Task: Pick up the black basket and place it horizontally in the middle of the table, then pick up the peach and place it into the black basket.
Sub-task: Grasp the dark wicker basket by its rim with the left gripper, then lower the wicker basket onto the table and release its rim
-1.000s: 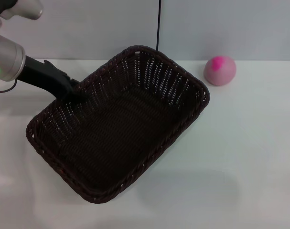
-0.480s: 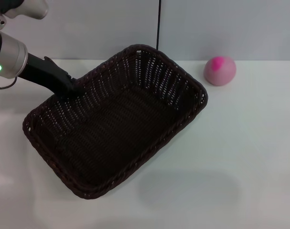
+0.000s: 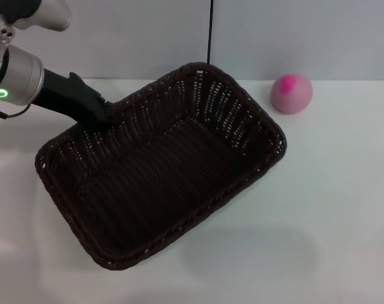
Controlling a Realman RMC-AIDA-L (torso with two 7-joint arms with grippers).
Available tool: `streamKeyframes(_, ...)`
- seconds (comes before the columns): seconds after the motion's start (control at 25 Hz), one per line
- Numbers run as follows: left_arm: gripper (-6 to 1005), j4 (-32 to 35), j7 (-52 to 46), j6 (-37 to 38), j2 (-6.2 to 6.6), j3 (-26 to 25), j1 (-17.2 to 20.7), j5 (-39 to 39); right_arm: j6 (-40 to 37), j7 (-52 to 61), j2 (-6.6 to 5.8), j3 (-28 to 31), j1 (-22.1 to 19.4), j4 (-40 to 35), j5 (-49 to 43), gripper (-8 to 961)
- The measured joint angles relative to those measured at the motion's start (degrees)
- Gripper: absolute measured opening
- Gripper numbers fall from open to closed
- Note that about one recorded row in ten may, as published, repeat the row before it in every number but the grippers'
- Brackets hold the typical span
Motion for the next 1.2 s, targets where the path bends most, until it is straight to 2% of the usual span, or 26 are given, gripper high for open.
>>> streamKeyframes(0.32, 209, 1.15, 4.95, 1.76, 0.23, -3.88, 1.23, -6.47, 1.03, 0.00, 0.00, 0.59, 0.02, 0.02, 0.00, 655)
streamKeyframes(0.4, 203, 0.99, 7.82, 4.10, 0.29, -5.92, 1.24, -9.26, 1.36, 0.00, 0.00, 0.86, 0.09, 0.02, 0.00, 654)
streamKeyframes(0.6, 191, 1.02, 9.44, 5.80, 0.35, -7.27, 1.24, -10.97, 1.55, 0.00, 0.01, 0.88, 0.12, 0.02, 0.00, 652)
streamKeyframes(0.64, 189, 0.98, 11.59, 8.60, 0.72, -8.59, 1.03, -13.32, 1.57, 0.00, 0.02, 0.88, 0.12, 0.02, 0.00, 652)
streamKeyframes(0.84, 187, 0.92, 12.62, 11.01, 1.08, -9.02, 0.59, -15.03, 2.48, 0.00, 0.09, 0.88, 0.11, 0.02, 0.00, 650)
streamKeyframes(1.12, 187, 1.26, 13.88, 13.99, 1.25, -9.11, -1.45, -16.37, 3.57, 0.00, 0.19, 0.88, 0.15, 0.03, 0.00, 648)
streamKeyframes(1.16, 187, 1.35, 13.91, 16.00, 0.96, -9.13, -3.83, -16.43, 3.80, 0.00, 0.19, 0.88, 0.10, 0.09, 0.00, 647)
streamKeyframes(1.2, 187, 1.42, 13.94, 16.62, 0.88, -9.14, -4.61, -16.46, 3.80, 0.00, 0.19, 0.88, 0.10, 0.09, 0.00, 647)
